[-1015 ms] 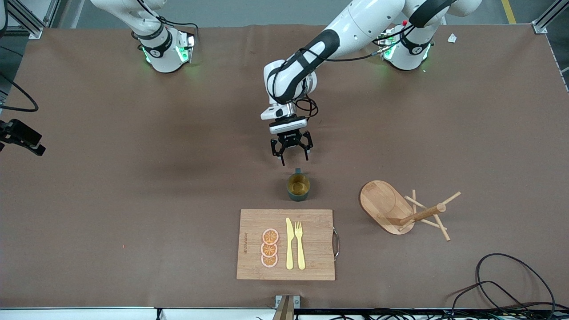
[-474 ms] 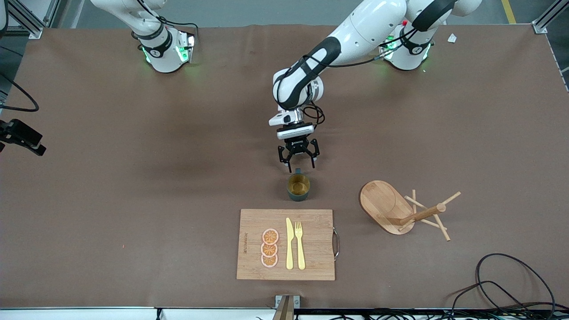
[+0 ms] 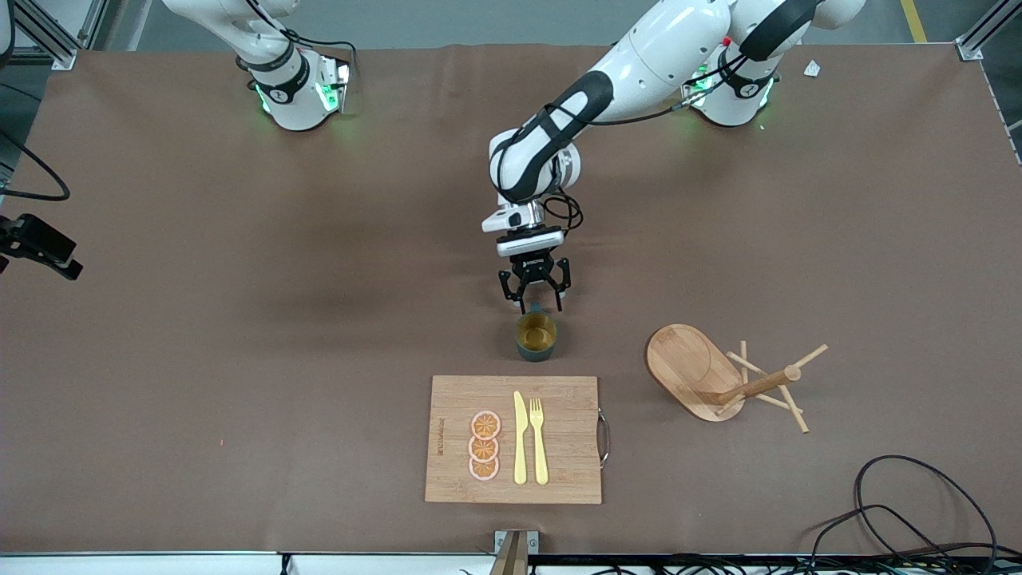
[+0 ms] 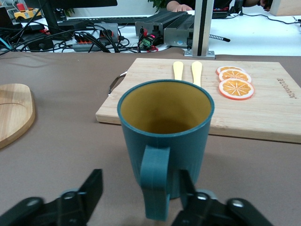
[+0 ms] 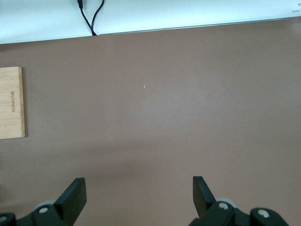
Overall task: Pass cup and hang on rack
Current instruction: 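Lower the left gripper over the mug and align with the handle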
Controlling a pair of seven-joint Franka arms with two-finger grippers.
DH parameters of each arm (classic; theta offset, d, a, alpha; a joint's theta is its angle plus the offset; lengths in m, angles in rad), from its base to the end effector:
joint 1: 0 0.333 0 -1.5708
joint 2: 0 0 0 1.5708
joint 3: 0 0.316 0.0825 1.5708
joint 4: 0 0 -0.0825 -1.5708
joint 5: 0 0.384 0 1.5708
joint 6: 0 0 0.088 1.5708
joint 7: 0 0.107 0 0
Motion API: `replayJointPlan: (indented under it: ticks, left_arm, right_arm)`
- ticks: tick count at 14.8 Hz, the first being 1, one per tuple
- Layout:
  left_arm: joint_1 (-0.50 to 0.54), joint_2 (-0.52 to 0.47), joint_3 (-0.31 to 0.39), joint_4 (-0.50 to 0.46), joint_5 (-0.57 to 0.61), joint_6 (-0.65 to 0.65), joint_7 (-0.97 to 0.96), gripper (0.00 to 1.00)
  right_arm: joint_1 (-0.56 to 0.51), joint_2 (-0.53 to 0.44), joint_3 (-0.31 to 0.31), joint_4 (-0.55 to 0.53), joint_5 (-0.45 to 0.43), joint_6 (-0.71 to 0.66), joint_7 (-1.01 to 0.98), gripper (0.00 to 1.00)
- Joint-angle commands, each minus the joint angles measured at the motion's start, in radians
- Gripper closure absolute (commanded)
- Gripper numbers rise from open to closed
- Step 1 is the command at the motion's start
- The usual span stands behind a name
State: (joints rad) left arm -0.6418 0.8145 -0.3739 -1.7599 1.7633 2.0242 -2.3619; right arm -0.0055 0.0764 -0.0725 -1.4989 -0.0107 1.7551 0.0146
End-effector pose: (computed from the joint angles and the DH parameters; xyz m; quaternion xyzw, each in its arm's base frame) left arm 0.4008 -0.5078 0.1251 -0.8598 -0.0695 -0.5021 0.0615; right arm 0.5947 -0.0456 0.6331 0.9949 -0.0452 0.0896 0.0109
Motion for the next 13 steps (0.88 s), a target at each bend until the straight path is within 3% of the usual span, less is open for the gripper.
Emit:
replayJointPlan:
  ticks: [1, 5, 10, 13]
  left_arm:
    - [0.001, 0.025, 0.000, 0.037, 0.022, 0.010, -0.013, 0.41]
    - [-0.001, 0.025, 0.000, 0.043, 0.018, 0.010, -0.005, 0.69]
    - [-0.006, 0.026, -0.003, 0.091, -0.033, 0.030, 0.006, 0.91]
    - [-0.012, 0.017, -0.011, 0.125, -0.123, 0.030, 0.072, 0.96]
  right_arm:
    - [-0.001, 0.002, 0.002, 0.011, -0.011, -0.002, -0.004, 0.00]
    - [-0.001, 0.002, 0.003, 0.011, -0.011, -0.002, -0.004, 0.00]
    - [-0.002, 0.002, 0.002, 0.011, -0.011, -0.002, -0.004, 0.00]
    - [-0.002, 0.002, 0.002, 0.011, -0.011, -0.003, -0.004, 0.00]
